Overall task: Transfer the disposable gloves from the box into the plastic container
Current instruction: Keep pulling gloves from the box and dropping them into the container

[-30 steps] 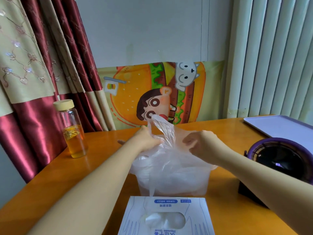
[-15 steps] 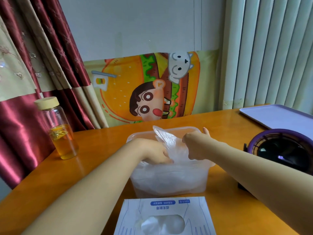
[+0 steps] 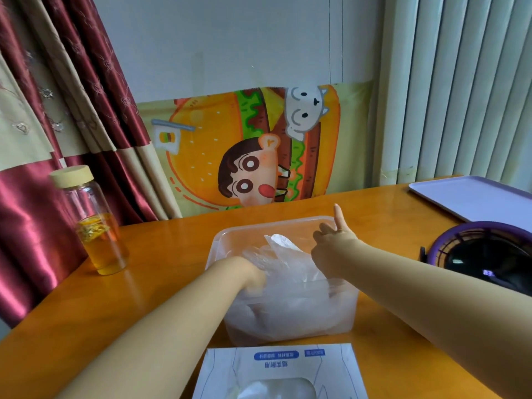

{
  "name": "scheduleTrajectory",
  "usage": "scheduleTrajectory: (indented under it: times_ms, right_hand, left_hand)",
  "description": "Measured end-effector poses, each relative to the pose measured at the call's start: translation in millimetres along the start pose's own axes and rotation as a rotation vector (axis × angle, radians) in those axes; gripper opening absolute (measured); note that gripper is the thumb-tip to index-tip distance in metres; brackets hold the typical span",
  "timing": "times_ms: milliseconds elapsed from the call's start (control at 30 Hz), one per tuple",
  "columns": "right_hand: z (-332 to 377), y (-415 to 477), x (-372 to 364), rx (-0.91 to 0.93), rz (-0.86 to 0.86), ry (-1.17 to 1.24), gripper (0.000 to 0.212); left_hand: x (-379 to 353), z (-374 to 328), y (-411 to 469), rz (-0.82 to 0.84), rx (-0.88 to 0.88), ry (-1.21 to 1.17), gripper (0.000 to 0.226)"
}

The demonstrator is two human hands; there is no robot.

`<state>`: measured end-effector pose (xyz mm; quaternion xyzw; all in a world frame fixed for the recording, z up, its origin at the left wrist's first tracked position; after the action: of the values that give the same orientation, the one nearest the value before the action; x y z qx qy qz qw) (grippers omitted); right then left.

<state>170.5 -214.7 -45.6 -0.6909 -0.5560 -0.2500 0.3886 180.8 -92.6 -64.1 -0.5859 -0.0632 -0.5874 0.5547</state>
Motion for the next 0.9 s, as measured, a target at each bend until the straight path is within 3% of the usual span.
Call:
scheduleTrajectory:
  times_ms: [133, 267, 367, 533, 633, 700, 767, 833, 900]
  right_hand:
    - [-9.7, -15.4, 15.6, 0.025, -0.100, 0.091, 0.066]
    - [-21.9, -50.4, 50.1, 0.058, -0.356, 0.295, 0.048]
    - [-13.6, -88.4, 76.0, 0.234, -0.578, 0.520, 0.030]
    - [45.5, -132.7, 65.1, 0.554, -0.410, 0.580, 0.020]
    - [83.0, -137.2, 37.4, 0.630, -0.285, 0.502, 0.029]
    - [99.8, -134.9, 24.1, 0.642, -0.226, 0.473, 0.037]
    - [108.4, -132.4, 20.0, 0.650, -0.218, 0.443, 0.044]
    - [112.6, -130.2, 21.4, 0.652, -0.263, 0.407, 0.049]
    - [117.0, -127.5, 22.4, 0.650, -0.320, 0.406, 0.047]
  left_hand:
    - [8.1, 8.3, -11.8, -0.029, -0.024, -0.201, 0.045]
    - [31.5, 26.5, -38.7, -0.218, -0.077, -0.355, 0.036]
    - [33.5, 39.8, -69.0, -0.330, -0.128, -0.596, 0.037]
    - [15.5, 51.9, -117.4, -0.519, -0.188, -0.878, 0.019]
    - [-12.2, 39.8, -129.2, -0.433, -0.217, -0.925, 0.008]
    - [-38.1, 21.3, -128.2, -0.265, -0.209, -0.826, 0.017]
    - [-62.1, 3.5, -125.1, -0.120, -0.187, -0.636, 0.050]
    - [-77.1, -6.5, -120.6, -0.075, -0.175, -0.516, 0.085]
    - [-84.4, -11.0, -117.1, -0.084, -0.164, -0.468, 0.099]
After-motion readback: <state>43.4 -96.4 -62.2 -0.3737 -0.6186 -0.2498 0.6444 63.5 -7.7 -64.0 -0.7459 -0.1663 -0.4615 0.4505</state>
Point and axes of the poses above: each hand's wrist, its own y-axis towards the middle knuckle, its own x-axis out of the back of the hand, z = x × y, the point moved 8 cm from there along y, towards the middle knuckle, and after that the axes turned 1 degree about -x, right-handed, at the moved point
